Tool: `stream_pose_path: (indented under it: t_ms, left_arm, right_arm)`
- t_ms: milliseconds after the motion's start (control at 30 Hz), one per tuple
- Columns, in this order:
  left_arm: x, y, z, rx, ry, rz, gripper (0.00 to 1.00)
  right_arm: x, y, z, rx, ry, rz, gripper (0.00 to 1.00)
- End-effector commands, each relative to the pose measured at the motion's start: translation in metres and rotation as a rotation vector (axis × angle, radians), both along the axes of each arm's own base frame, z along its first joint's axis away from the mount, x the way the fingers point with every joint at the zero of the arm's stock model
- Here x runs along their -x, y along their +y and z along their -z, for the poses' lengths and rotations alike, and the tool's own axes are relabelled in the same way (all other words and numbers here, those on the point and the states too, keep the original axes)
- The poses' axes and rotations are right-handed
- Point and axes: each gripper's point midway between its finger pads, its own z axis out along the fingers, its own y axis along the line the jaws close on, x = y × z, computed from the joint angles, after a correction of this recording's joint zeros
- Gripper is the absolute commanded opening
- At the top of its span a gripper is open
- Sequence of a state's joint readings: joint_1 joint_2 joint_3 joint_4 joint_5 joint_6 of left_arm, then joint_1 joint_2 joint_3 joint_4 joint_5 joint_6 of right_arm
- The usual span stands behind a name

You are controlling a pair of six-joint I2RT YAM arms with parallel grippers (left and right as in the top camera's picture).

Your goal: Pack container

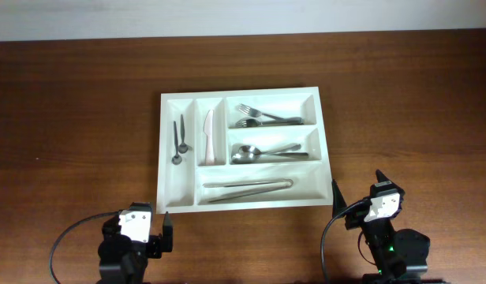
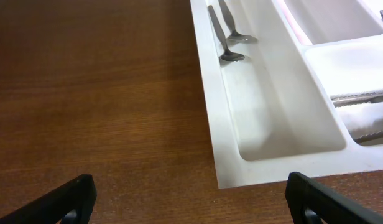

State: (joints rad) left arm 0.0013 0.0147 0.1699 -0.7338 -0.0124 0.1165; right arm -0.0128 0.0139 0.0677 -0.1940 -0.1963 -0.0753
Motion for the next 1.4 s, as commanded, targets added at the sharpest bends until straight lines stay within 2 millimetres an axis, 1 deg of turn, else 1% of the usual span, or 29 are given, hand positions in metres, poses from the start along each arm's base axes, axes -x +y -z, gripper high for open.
stream_pose_path:
  t_ms: [0, 567, 1000, 1367]
  left_arm:
    - [-0.0001, 0.0022, 0.0008, -0.019, -0.003, -0.002, 0.99]
    - [-0.0001, 0.0022, 0.0008, -0.019, -0.003, -0.002, 0.99]
    - [-0.0001, 0.0022, 0.0007, -0.019, -0.004, -0.002, 0.99]
    - [-0.0001, 0.0022, 0.0008, -0.019, -0.003, -0.002, 0.99]
  right_arm:
    - [-0.0004, -0.0025, 0.0023, 0.0, 0.0, 0.018, 0.99]
    - [-0.0009, -0.0026, 0.0066, -0.004, 0.021, 0.018, 0.99]
    - [-0.0004, -0.0025, 0.0019, -0.004, 0.0, 0.018, 0.99]
    - [-0.0004, -0.0025, 0.0019, -0.004, 0.0, 0.018, 0.99]
